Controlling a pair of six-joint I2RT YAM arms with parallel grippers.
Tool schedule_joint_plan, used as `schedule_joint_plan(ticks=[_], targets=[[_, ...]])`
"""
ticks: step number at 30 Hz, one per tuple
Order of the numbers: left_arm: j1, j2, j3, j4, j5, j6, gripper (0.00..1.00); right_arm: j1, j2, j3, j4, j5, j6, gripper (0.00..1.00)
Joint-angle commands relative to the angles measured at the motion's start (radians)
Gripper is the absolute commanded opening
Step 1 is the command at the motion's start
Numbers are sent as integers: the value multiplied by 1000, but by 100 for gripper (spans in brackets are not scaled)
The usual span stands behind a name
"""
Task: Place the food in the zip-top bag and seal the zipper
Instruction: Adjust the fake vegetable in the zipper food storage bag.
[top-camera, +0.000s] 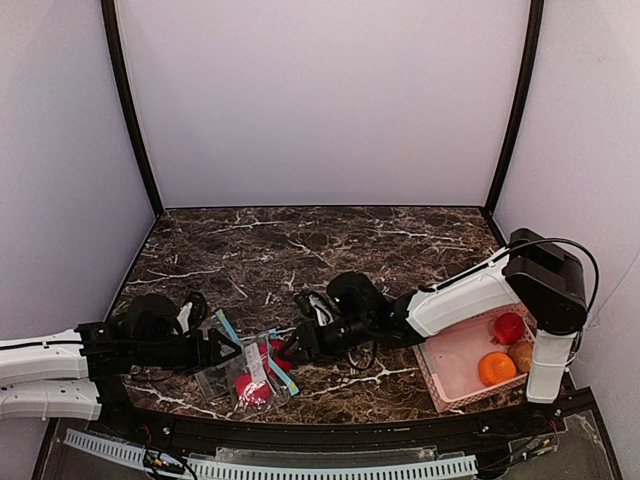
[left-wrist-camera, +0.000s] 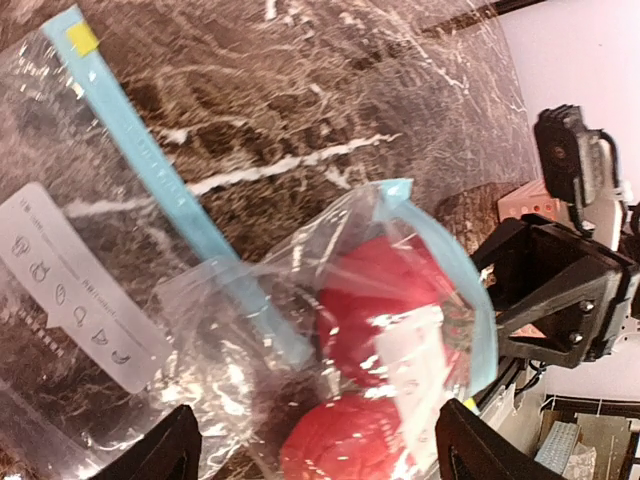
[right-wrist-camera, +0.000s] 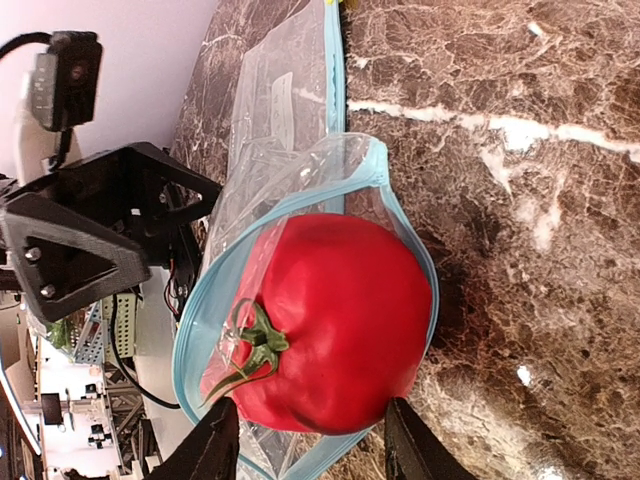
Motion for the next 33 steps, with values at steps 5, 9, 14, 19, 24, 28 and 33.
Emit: schedule_joint_plan(ticks=[5,9,14,19,24,28,33], targets=[[27,-11,-130,179,73,-110,81,13,34,48,-2,-19,-19,46],[27,27,-132,203,85,-103,79,18,43,67,-10,-26,-29,45],[29,58,-134,256,103,-93,77,25,62,93,-14,-46,-45,44],[29,93,-129,285,113,-81,76,30,84,116,-9,-62,-57,44],[27,117,-130,315,124,-81,76,34,96,136,1,-81,-76,44],[29,142,-126,341,139,-80,76,34,107,154,34,-110,-91,44],[28,168,-122,372,155,-83,75,38,132,187,37,-133,-105,44]])
